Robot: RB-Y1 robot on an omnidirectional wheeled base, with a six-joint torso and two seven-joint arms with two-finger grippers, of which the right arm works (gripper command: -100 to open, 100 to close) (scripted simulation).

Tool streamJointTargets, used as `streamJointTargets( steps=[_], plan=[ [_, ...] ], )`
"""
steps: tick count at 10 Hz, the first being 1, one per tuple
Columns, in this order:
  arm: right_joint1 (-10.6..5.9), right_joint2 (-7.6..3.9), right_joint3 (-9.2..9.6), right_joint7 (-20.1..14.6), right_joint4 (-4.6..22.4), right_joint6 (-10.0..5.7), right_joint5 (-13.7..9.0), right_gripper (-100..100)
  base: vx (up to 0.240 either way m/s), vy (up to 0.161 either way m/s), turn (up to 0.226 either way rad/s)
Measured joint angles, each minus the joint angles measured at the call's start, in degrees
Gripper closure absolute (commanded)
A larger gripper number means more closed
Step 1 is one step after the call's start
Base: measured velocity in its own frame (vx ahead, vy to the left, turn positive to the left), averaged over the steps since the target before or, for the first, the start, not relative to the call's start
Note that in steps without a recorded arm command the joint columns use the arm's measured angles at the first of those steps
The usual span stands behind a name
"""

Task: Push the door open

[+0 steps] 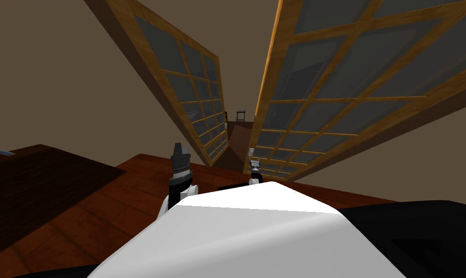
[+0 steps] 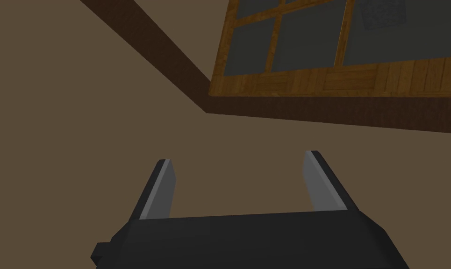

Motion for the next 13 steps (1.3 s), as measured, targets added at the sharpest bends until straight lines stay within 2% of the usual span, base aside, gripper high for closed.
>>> streamJointTargets(
  steps=[3,4,5,6,11,13],
  plan=[
    [-0.09,-0.13,-0.18,-0.56,0.76,-0.48,-0.19,-100,0.200,-0.058,0.031],
    [-0.45,0.30,-0.25,-0.92,1.66,-0.90,-0.25,-100,0.195,-0.057,0.029],
    [-0.11,0.95,-0.30,-1.04,1.29,-0.93,-0.31,-100,0.076,-0.022,-0.003],
    [0.02,1.08,-0.26,-1.01,1.20,-1.01,-0.30,100,-0.018,0.007,0.004],
    [-0.13,0.99,-0.22,-1.03,1.35,-0.77,-0.28,100,-0.011,0.004,0.003],
    [0.06,0.89,-0.31,-1.00,1.69,-0.68,-0.42,100,0.148,0.003,-0.033]
  ],
)
